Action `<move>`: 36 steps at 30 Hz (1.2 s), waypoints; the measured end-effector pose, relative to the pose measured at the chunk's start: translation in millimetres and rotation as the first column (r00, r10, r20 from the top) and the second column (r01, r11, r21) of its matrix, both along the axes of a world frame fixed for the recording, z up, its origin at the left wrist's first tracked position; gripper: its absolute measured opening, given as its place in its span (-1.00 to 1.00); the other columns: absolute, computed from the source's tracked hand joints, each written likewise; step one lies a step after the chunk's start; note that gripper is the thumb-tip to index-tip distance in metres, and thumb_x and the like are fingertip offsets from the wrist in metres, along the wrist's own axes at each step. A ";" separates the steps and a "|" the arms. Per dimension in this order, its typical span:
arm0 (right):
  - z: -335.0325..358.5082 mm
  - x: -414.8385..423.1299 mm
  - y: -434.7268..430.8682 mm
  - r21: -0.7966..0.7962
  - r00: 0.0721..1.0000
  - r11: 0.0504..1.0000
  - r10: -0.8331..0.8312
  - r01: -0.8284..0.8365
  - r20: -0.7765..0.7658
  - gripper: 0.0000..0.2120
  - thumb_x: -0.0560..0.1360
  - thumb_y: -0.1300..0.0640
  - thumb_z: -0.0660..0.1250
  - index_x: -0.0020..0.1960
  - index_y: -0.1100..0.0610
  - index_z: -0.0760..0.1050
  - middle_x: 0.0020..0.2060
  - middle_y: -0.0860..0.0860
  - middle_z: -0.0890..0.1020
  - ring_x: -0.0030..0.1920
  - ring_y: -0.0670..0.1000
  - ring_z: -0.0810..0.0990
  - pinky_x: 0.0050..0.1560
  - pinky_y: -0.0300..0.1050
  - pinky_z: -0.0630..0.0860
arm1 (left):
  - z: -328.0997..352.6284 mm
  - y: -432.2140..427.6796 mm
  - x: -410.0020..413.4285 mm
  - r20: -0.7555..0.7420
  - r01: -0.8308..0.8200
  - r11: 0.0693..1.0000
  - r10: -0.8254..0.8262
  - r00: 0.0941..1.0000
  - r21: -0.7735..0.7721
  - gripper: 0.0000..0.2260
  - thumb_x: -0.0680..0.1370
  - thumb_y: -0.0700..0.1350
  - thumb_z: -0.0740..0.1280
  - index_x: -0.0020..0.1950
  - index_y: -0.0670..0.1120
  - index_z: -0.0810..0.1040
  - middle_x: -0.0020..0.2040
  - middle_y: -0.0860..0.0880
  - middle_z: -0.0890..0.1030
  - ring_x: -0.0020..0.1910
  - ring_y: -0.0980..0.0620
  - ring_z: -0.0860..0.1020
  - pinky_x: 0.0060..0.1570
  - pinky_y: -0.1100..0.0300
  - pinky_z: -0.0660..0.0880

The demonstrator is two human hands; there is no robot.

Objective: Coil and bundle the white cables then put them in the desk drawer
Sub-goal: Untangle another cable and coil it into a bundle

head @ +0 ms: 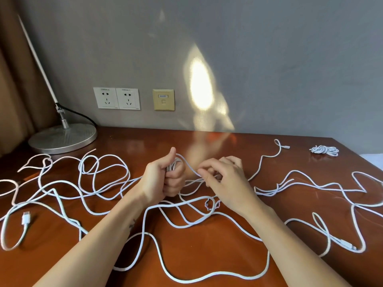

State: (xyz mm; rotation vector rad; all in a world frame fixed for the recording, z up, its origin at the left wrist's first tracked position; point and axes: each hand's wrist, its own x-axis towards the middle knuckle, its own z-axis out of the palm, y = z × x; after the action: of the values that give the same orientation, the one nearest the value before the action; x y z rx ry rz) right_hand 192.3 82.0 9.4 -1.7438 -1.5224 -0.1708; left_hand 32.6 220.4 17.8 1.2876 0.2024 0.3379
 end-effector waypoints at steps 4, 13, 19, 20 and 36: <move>2.5 -0.4 -0.8 -0.055 0.987 0.993 0.092 -0.100 -0.132 -0.91 0.66 0.00 0.30 0.05 -0.20 0.53 -0.24 -0.23 0.59 -0.07 -0.13 0.59 -0.03 -0.26 0.47 | 0.0 -0.3 2.2 0.024 0.069 0.994 -0.068 0.997 -0.088 -0.39 0.63 0.37 -0.04 -0.44 -0.04 0.17 -0.48 0.03 0.12 -0.51 0.11 0.03 -0.49 0.19 -0.07; 2.1 -0.6 -1.5 -0.131 0.993 0.986 0.097 -0.104 -0.061 -0.78 0.70 0.02 0.23 0.32 -0.05 0.52 -0.27 -0.26 0.56 -0.12 -0.13 0.60 0.04 -0.07 0.57 | 2.4 -4.8 1.7 0.045 0.086 0.982 -0.080 0.996 -0.166 -0.32 0.53 0.50 -0.18 -0.44 -0.05 0.12 -0.49 0.04 0.07 -0.51 0.09 -0.02 -0.48 0.18 -0.10; 8.7 -7.8 -4.4 -0.054 0.984 0.992 0.107 -0.116 -0.146 -0.60 0.67 0.29 0.15 0.41 -0.07 0.43 0.02 -0.23 0.56 0.08 -0.14 0.58 0.12 -0.27 0.53 | 7.0 -9.2 2.2 -0.020 0.119 0.983 -0.123 0.992 -0.142 -0.27 0.44 0.59 -0.24 -0.44 -0.07 0.09 -0.49 0.03 0.07 -0.51 0.08 -0.02 -0.50 0.23 -0.07; 9.5 -8.9 -5.0 -0.049 0.983 0.991 0.113 -0.121 -0.146 -0.58 0.65 0.32 0.15 0.40 -0.05 0.45 0.01 -0.20 0.56 0.06 -0.12 0.57 0.10 -0.30 0.52 | 6.7 -10.3 3.0 -0.037 0.120 0.984 -0.126 0.991 -0.130 -0.26 0.44 0.59 -0.24 -0.45 -0.07 0.09 -0.49 0.02 0.08 -0.52 0.08 -0.02 -0.50 0.23 -0.06; 18.4 -16.2 -9.2 0.001 0.915 0.979 0.189 -0.202 -0.356 -0.76 0.67 0.01 0.31 0.28 -0.03 0.65 -0.18 -0.33 0.69 -0.08 -0.28 0.64 -0.04 -0.38 0.48 | 9.2 -20.4 5.6 -0.156 0.190 0.973 -0.169 0.973 0.134 -0.17 0.47 0.54 -0.36 -0.46 -0.14 0.24 -0.50 -0.05 0.15 -0.49 -0.03 0.03 -0.45 0.07 0.00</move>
State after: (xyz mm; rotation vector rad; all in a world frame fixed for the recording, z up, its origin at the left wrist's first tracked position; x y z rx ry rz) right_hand 176.1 72.8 27.8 -1.5360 -1.4231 0.2632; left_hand 38.2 200.0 27.1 1.4672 0.1836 0.1057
